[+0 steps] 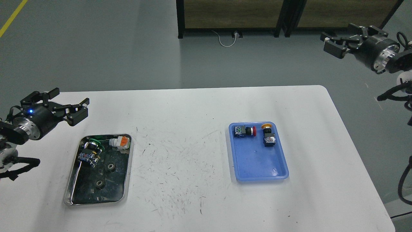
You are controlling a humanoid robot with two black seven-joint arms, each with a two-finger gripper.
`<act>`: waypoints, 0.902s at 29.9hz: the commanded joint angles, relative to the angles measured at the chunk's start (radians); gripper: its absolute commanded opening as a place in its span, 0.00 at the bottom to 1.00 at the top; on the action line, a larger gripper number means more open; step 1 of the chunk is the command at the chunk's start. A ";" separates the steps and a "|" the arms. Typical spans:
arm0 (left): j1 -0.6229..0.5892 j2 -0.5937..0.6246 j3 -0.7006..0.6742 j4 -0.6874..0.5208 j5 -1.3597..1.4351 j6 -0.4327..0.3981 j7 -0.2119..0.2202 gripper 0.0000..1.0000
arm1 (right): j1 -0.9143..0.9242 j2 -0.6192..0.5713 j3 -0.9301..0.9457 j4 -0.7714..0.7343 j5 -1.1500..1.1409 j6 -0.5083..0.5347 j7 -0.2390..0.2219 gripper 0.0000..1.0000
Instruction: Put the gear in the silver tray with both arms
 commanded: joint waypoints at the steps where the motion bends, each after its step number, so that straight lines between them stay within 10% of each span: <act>1: -0.091 0.022 -0.003 0.009 -0.078 -0.004 0.052 0.99 | 0.015 -0.001 0.000 -0.009 0.051 -0.036 -0.051 0.98; 9: -0.234 0.025 0.006 0.044 -0.132 -0.004 0.082 0.98 | 0.041 -0.033 0.037 -0.055 0.059 -0.039 0.104 0.98; 27: -0.305 0.043 -0.043 0.044 -0.204 0.025 0.062 0.99 | 0.075 -0.033 0.022 -0.060 0.131 -0.235 0.106 1.00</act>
